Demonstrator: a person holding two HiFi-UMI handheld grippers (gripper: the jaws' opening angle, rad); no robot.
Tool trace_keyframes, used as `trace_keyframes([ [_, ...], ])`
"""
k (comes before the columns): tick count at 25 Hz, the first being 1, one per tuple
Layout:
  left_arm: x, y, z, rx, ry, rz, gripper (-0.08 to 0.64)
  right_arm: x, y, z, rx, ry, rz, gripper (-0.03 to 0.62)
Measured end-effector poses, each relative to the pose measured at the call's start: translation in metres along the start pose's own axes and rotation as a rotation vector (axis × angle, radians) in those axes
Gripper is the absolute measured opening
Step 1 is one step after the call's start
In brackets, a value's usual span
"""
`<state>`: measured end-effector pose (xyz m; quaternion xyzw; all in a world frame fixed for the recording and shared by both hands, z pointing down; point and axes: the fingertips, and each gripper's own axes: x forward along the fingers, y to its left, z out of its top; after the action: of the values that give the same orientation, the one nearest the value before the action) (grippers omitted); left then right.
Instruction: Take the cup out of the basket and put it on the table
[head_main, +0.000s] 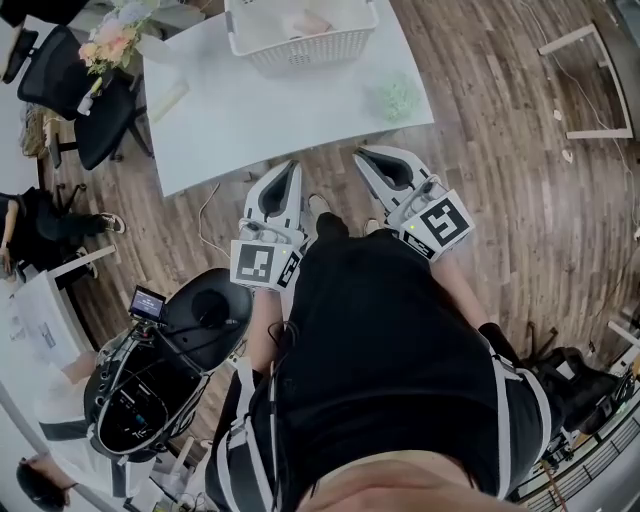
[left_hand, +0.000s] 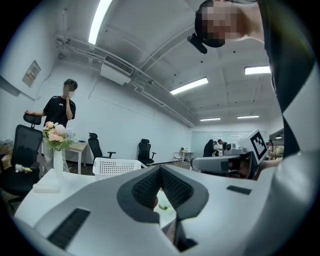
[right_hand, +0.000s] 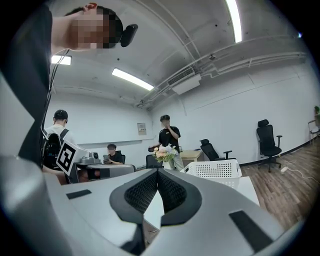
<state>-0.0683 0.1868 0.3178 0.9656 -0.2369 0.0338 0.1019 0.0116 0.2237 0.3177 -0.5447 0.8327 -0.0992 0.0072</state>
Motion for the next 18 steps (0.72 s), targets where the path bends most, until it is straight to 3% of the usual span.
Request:
trace_keyframes([
  [10, -0.005, 0.064, -0.001, -0.019, 0.018, -0.045, 0.02, 0.058, 0.009, 0.0, 0.005, 0.034, -0.058, 0.018],
  [18, 0.003, 0.09, 0.003, -0.054, 0.01, -0.06, 0.02, 0.083, 0.001, 0.001, -0.017, 0.071, -0.068, 0.018],
])
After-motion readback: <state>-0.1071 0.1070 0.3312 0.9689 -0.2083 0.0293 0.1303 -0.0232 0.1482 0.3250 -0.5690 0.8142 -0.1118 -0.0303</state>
